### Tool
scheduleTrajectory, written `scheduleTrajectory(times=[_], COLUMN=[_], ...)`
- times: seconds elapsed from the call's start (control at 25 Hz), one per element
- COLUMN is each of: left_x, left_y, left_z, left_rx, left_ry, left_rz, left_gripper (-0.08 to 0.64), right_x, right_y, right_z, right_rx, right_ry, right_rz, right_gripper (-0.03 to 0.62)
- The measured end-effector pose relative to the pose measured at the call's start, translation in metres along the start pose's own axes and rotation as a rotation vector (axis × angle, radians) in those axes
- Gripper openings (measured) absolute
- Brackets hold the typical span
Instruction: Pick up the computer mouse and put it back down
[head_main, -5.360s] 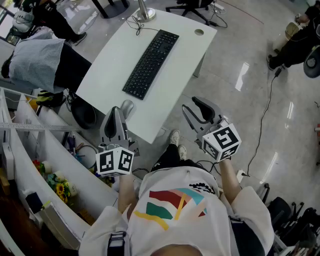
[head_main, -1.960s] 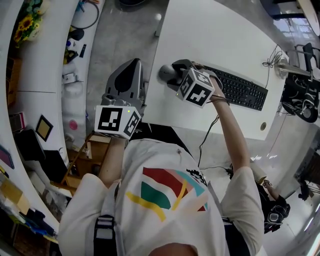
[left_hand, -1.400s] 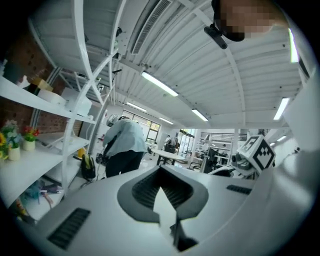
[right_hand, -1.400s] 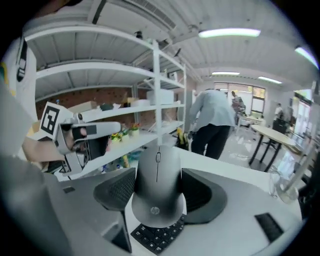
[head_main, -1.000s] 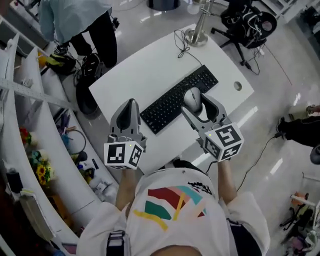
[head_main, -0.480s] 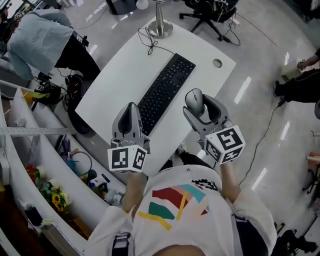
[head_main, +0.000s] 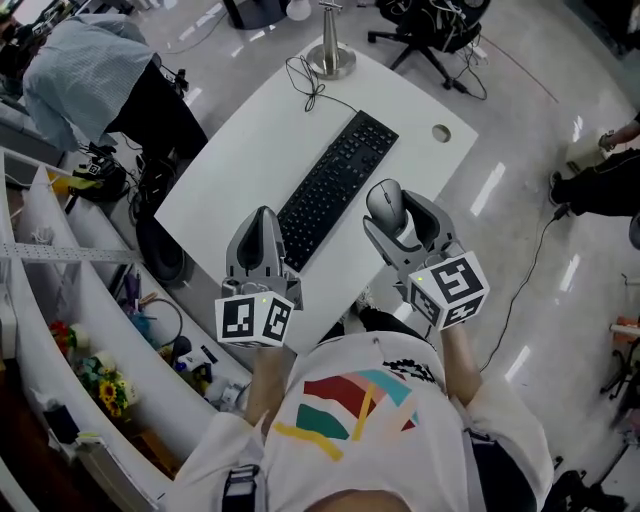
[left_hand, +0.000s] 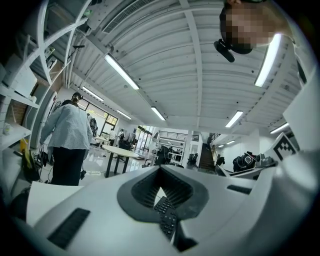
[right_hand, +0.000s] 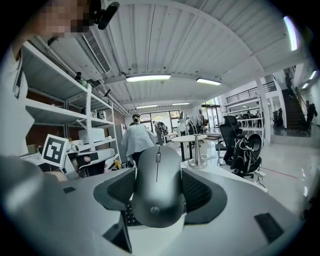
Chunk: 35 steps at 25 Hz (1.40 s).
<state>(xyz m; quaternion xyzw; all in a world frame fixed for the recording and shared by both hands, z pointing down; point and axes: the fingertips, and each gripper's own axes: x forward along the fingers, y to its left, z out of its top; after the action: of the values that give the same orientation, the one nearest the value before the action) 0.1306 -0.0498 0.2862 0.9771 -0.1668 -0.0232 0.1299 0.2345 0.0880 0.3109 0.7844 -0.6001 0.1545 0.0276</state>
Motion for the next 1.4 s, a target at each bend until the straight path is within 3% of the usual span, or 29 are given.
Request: scheduleTrajectory(times=[0.32,0.6,1.16,1.4], left_x=[-0.004,-0.004,0.025,0.048], left_y=[0.013,0.032,0.087,0.103], left_z=[-0.005,-0.014,-0.060,-0.074], left_rx=[-0.008,-0.040,-0.113,-0.110], left_ry=[0.014,0.036,0.151,0.191], left_rz=[0.022,0.048,0.118,0.130], left_gripper=[0.044,0.044,0.044,0.044], right_x=[0.020,0.086,0.275,0.332], right_y=[0.012,0.013,-0.031,-0.059], right_z=[0.004,0.013,-0.048,-0.083], right_rx=[0.010,-0.029,-0.071,-0.075], right_ry=[0.007,0.047,0.307,0.423], right_rz=[0.050,0.105,0.143,0.096], right_gripper=[0.291,0.291,0.292,0.291])
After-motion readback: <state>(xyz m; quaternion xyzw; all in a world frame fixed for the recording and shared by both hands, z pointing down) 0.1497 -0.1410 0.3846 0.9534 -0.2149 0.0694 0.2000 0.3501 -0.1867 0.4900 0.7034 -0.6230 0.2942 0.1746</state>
